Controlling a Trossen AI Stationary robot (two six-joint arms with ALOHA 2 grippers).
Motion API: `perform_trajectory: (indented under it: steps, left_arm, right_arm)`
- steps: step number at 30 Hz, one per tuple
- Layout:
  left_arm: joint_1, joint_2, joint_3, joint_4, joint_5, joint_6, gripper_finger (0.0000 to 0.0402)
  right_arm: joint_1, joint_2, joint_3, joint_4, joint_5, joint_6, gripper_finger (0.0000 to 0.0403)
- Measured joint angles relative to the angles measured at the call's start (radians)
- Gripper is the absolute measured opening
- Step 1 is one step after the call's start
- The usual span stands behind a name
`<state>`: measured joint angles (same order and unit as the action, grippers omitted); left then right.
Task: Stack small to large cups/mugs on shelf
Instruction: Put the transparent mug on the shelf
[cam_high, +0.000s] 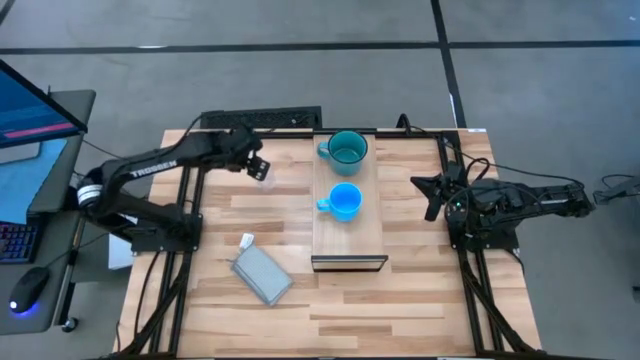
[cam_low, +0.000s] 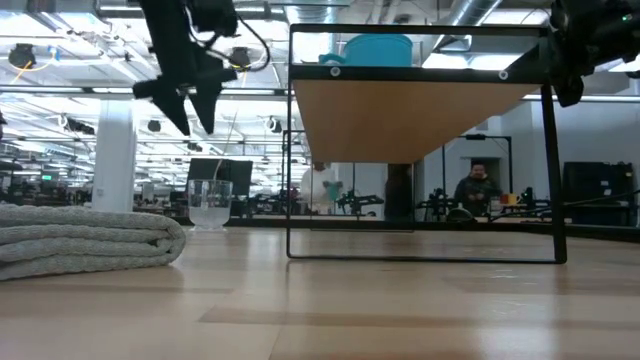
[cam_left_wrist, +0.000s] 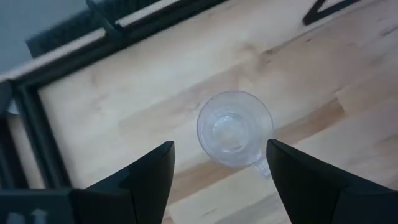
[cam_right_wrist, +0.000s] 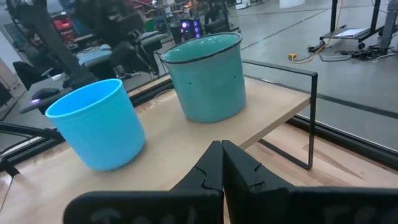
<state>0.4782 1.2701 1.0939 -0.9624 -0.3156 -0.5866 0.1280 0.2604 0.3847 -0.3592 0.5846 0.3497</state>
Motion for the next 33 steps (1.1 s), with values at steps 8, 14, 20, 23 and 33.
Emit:
perform_trajectory:
  steps: [8, 14, 20, 23, 33]
  left_arm:
    - [0.085, 0.131, 0.0, -0.009, 0.147, -0.106, 0.0247]
    - [0.089, 0.244, 0.0, -0.024, 0.155, -0.123, 0.0247]
    - [0.089, 0.326, 0.0, -0.024, 0.155, -0.136, 0.0247]
    - [0.095, 0.342, 0.0, -0.021, 0.155, -0.136, 0.0247]
    - [0.127, 0.348, 0.0, -0.015, 0.154, -0.127, 0.0153]
  right_arm:
    - [0.0, 0.0, 0.0, 0.001, -0.003, 0.0, 0.0022]
    - [0.0, 0.0, 0.0, 0.001, -0.007, -0.001, 0.0021]
    - [0.0, 0.0, 0.0, 0.001, -0.011, -0.001, 0.0024]
    - [0.0, 0.0, 0.0, 0.001, -0.011, -0.011, 0.0023]
    - [0.0, 0.0, 0.0, -0.003, -0.011, -0.02, 0.0024]
